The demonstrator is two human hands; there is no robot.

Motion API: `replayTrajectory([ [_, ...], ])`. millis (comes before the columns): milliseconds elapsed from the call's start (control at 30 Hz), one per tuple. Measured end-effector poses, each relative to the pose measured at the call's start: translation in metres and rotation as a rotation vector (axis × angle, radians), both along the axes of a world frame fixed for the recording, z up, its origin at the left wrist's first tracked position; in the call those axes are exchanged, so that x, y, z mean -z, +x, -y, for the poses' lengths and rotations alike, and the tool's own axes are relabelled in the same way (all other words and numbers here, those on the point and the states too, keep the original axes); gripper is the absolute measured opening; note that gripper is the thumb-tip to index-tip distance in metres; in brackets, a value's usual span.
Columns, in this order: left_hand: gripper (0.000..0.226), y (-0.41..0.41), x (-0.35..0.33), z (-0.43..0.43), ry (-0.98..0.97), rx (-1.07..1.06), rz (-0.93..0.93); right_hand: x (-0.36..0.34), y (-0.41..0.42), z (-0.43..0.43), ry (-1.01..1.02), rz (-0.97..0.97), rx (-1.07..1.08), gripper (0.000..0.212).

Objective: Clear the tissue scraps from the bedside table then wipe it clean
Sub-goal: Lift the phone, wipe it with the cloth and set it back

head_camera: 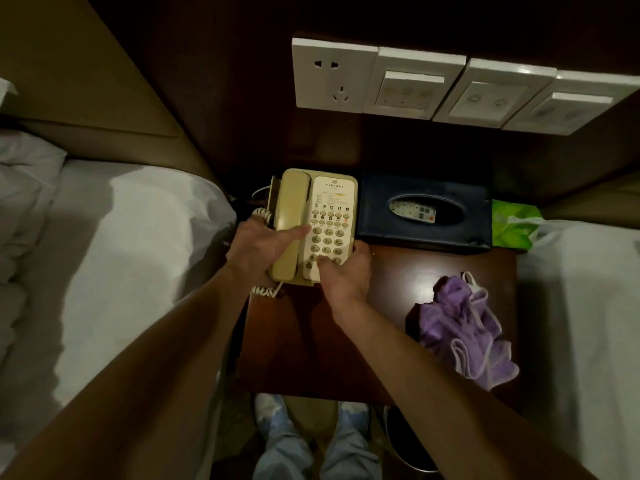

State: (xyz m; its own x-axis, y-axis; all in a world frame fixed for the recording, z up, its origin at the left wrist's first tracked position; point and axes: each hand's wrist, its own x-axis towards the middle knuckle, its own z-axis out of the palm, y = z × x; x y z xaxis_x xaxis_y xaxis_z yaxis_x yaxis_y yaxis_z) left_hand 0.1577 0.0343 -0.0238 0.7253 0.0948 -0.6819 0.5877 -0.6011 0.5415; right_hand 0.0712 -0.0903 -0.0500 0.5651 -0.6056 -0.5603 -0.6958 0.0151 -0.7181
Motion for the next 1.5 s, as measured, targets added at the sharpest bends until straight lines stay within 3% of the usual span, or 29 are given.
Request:
replayTrajectory([
  [200, 0.09, 0.006, 0.001, 0.001, -0.038, -0.042, -0.019, 0.005, -0.003, 0.004, 0.04, 0.027, 0.044, 0.051],
  [400, 0.048, 0.006, 0.007, 0.004, -0.043, -0.044, -0.002, 0.004, -0.002, 0.008, 0.061, 0.096, 0.117, 0.049],
  [633, 0.069, 0.005, 0.004, 0.005, -0.052, -0.057, -0.015, -0.003, -0.005, 0.014, 0.045, 0.101, 0.081, 0.046],
  [767, 0.106, 0.004, -0.003, 0.007, -0.047, -0.05, -0.03, -0.007, -0.009, 0.019, 0.008, 0.083, 0.01, 0.048],
  [867, 0.099, 0.003, 0.0, 0.005, -0.053, -0.041, -0.027, -0.008, -0.01, 0.02, 0.016, 0.056, -0.022, 0.047],
  [967, 0.12, 0.003, 0.005, 0.004, -0.053, -0.044, -0.014, -0.014, -0.015, 0.023, 0.015, 0.066, -0.095, 0.047],
  [1067, 0.122, 0.002, 0.014, 0.002, -0.009, -0.036, 0.013, -0.021, -0.027, 0.03, 0.016, 0.093, -0.22, 0.047],
  [1167, 0.125, -0.009, 0.0, 0.01, 0.102, -0.052, 0.094, -0.031, -0.049, 0.052, -0.094, 0.105, -0.323, 0.047],
  [1333, 0.082, -0.043, -0.019, 0.033, 0.34, 0.029, 0.541, -0.068, -0.107, 0.135, -0.67, 0.216, -0.568, 0.046],
  [1400, 0.07, -0.055, -0.022, 0.045, 0.349, 0.153, 0.66, -0.071, -0.133, 0.169, -0.76, -0.009, -0.638, 0.061],
  [1500, 0.057, -0.071, -0.028, 0.067, 0.342, 0.405, 0.799, -0.054, -0.17, 0.197, -0.595, -0.315, -0.734, 0.091],
])
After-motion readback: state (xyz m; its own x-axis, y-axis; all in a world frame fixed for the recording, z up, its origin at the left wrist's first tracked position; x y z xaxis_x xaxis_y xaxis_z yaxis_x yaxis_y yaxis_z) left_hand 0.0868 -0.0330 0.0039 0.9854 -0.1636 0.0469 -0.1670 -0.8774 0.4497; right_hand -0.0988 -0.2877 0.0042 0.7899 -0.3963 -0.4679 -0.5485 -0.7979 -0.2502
